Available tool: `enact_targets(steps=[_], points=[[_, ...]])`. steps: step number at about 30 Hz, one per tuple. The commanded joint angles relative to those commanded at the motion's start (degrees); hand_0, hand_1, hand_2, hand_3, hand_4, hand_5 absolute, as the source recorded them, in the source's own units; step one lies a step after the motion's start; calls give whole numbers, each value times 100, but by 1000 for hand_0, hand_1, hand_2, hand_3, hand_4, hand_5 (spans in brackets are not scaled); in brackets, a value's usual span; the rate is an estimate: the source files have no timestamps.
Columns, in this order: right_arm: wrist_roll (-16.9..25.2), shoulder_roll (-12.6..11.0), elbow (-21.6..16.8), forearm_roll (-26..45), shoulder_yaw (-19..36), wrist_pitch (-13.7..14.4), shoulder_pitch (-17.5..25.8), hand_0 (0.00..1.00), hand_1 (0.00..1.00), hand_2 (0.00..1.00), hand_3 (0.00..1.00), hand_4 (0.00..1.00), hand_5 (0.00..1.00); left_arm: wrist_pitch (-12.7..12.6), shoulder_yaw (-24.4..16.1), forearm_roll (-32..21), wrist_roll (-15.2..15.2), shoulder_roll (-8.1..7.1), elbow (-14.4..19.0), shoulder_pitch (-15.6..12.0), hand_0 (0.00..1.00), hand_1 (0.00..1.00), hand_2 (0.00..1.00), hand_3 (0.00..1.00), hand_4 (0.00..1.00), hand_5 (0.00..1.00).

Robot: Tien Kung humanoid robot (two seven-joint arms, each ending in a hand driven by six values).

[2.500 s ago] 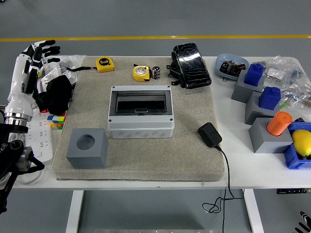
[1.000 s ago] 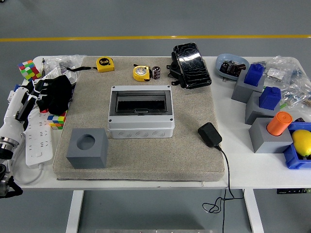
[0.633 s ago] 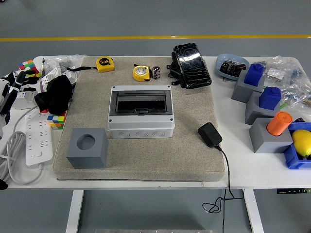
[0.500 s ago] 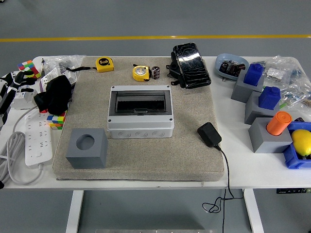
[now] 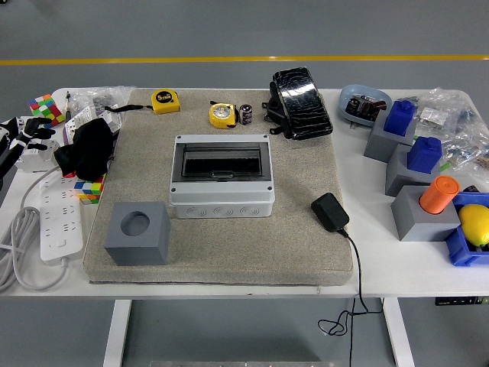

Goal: Fetch the battery,place it into the box,close the lid of the box

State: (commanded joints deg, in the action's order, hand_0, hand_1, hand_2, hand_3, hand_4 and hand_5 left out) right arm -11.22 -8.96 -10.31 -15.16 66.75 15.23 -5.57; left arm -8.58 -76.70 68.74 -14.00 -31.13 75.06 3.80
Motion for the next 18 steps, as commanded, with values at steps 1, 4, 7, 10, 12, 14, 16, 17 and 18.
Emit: enact_targets(steps=[1, 4, 7, 10, 12, 14, 16, 17, 18], points=[[-29, 24, 0, -103, 115, 24, -14, 627, 649, 647, 576, 980, 595, -5, -4, 11, -2, 22, -2, -20, 531, 665, 626, 702, 998, 998], [-44, 50, 0, -124, 62, -25, -42, 627, 649, 647, 576, 979, 593, -4, -13, 62, 1, 120, -12, -25, 530, 664, 626, 706, 998, 998], [-60, 80, 0, -181, 79, -13, -91, 627, 649, 647, 576, 979, 593, 0, -43, 97, 19, 230, -44, 5, 530, 664, 626, 706, 998, 998], [-16, 131, 0, -137, -14, -68, -115, 627, 649, 647, 574, 975, 587, 2, -43, 119, 30, 355, -21, 66, 532, 663, 626, 705, 998, 998], [-55, 176, 0, -248, 67, -78, -143, 627, 649, 647, 574, 975, 587, 6, -45, 172, 59, 416, -28, 95, 532, 663, 626, 705, 998, 998], [22, 217, 0, -164, 19, -96, -155, 628, 649, 647, 573, 974, 585, -4, -54, 157, 47, 466, 12, 95, 533, 663, 626, 706, 998, 998], [48, 222, 0, -102, -110, -123, -187, 628, 649, 647, 573, 974, 585, -16, -57, 165, 47, 517, 13, 109, 533, 663, 626, 706, 998, 998], [73, 223, 0, -79, -126, -115, -201, 628, 649, 647, 573, 974, 585, -15, -42, 165, 54, 542, -2, 125, 533, 663, 626, 706, 998, 998], [87, 227, 0, -91, -97, -104, -211, 628, 649, 647, 573, 974, 585, -15, -11, 160, 57, 557, -14, 148, 533, 663, 626, 706, 998, 998]])
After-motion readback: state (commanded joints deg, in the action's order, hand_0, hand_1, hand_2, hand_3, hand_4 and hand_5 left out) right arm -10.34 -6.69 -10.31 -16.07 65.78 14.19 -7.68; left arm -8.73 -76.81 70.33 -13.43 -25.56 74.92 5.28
